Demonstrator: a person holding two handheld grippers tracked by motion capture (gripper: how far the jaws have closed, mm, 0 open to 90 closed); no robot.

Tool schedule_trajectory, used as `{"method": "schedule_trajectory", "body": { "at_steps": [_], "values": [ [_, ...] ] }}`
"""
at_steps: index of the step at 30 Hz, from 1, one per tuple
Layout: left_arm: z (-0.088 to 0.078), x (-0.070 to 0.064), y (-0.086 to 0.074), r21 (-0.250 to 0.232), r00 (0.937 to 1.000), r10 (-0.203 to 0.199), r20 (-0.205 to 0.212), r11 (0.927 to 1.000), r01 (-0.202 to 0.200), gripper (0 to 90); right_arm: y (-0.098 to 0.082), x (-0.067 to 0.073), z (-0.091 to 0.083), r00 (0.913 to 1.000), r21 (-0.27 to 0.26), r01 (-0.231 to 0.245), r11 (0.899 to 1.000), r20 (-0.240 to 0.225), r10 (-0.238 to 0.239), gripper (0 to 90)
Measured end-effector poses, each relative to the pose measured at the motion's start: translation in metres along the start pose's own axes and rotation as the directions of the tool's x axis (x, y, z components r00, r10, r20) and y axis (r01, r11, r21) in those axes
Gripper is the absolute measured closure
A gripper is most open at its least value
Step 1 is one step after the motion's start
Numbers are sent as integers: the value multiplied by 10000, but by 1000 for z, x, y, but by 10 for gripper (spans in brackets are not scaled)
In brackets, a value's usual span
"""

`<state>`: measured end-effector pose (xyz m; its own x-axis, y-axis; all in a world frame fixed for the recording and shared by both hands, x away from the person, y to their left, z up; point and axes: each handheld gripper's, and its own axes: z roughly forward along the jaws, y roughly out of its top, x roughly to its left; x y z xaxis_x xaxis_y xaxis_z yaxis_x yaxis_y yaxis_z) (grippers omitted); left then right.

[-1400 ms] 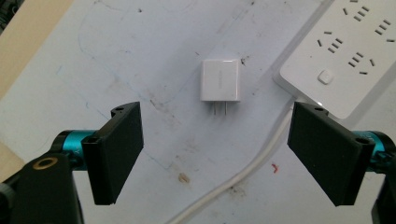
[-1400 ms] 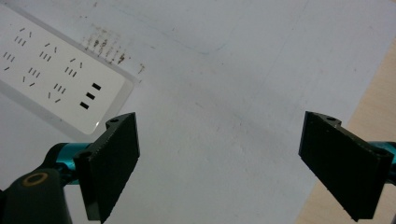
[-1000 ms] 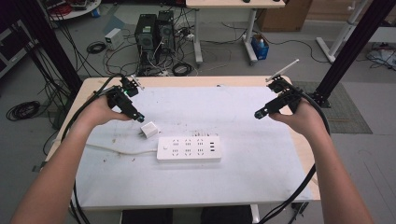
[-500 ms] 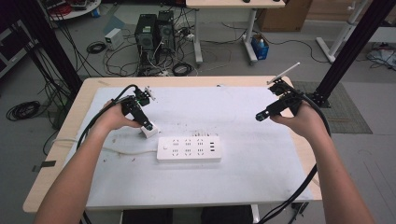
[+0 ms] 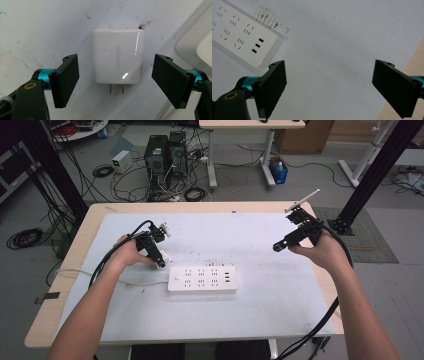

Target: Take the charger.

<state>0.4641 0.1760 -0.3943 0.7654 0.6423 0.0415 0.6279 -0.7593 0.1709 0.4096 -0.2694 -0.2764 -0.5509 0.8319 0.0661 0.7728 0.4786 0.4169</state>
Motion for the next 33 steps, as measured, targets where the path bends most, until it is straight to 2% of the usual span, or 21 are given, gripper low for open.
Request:
{"method": "schedule_trajectory", "body": {
  "at_steps": [7, 8, 9, 11, 14, 19, 21, 22, 23, 24, 25, 27, 29, 30, 31, 32, 33],
  "values": [
    [8, 1, 1, 291, 10000, 18, 59, 9996, -20, 291, -1, 0, 2, 10000, 67, -28, 10000, -31, 28, 119],
    [9, 1, 1, 338, 9999, 94, 52, 9994, -95, 335, -1, 0, 3, 10000, 49, -41, 10000, -51, 41, 119],
    [11, 1, 1, 363, 10000, 73, 44, 9993, -75, 338, -1, -1, 3, 10000, 63, -44, 10000, -69, 44, 119],
    [12, 1, 2, 363, 9998, 76, 177, 9993, -82, 384, -2, -1, 3, 10000, 82, -2, 10000, -25, 2, 119],
    [11, 0, 2, 338, 9997, 222, 113, 9992, -226, 421, -3, -1, 3, 10000, 42, -38, 10000, -41, 38, 119],
    [7, 0, 1, 194, 9998, 194, 72, 9996, -196, 424, -4, -1, 4, 10000, 91, -32, 10000, 8, 32, 119],
    [-6, -2, -2, -169, 9998, 201, 75, 9997, -200, 424, -3, 1, 2, 10000, 48, -62, 10000, -35, 63, 119],
    [-6, -2, -2, -169, 9998, 201, 75, 9997, -200, 424, -3, 1, 2, 10000, 48, -62, 10000, -35, 63, 119],
    [-20, -4, -3, -372, 9997, 251, -53, 9990, -252, 424, -3, 2, 2, 10000, 94, -92, 9999, -10, 92, 120],
    [-20, -4, -3, -372, 9997, 251, -53, 9990, -252, 424, -3, 2, 2, 10000, 94, -92, 9999, -10, 92, 120],
    [-36, -6, -5, -715, 9997, 236, -101, 9971, -243, 424, -3, 3, 1, 9999, 113, -117, 9999, -16, 117, 120],
    [-53, -8, -7, -981, 9996, 237, -134, 9949, -249, 424, -2, 4, 0, 9999, 128, -130, 9998, 0, 130, 120],
    [-70, -10, -8, -1225, 9993, 258, -270, 9920, -290, 424, -2, 5, -1, 9998, 139, -164, 9998, 63, 163, 120],
    [-70, -10, -8, -1225, 9993, 258, -270, 9920, -290, 424, -2, 5, -1, 9999, 115, -158, 9998, 61, 158, 120],
    [-84, -14, -9, -1421, 9990, 273, -360, 9893, -321, 424, -2, 5, -1, 9998, 102, -166, 9998, 58, 165, 120],
    [-84, -14, -9, -1421, 9990, 273, -360, 9893, -321, 424, -2, 6, -1, 9998, 123, -217, 9997, 39, 216, 121],
    [-95, -17, -9, -1618, 9988, 353, -326, 9860, -401, 424, -2, 6, -2, 9998, 110, -206, 9997, 45, 205, 120]
  ]
}}
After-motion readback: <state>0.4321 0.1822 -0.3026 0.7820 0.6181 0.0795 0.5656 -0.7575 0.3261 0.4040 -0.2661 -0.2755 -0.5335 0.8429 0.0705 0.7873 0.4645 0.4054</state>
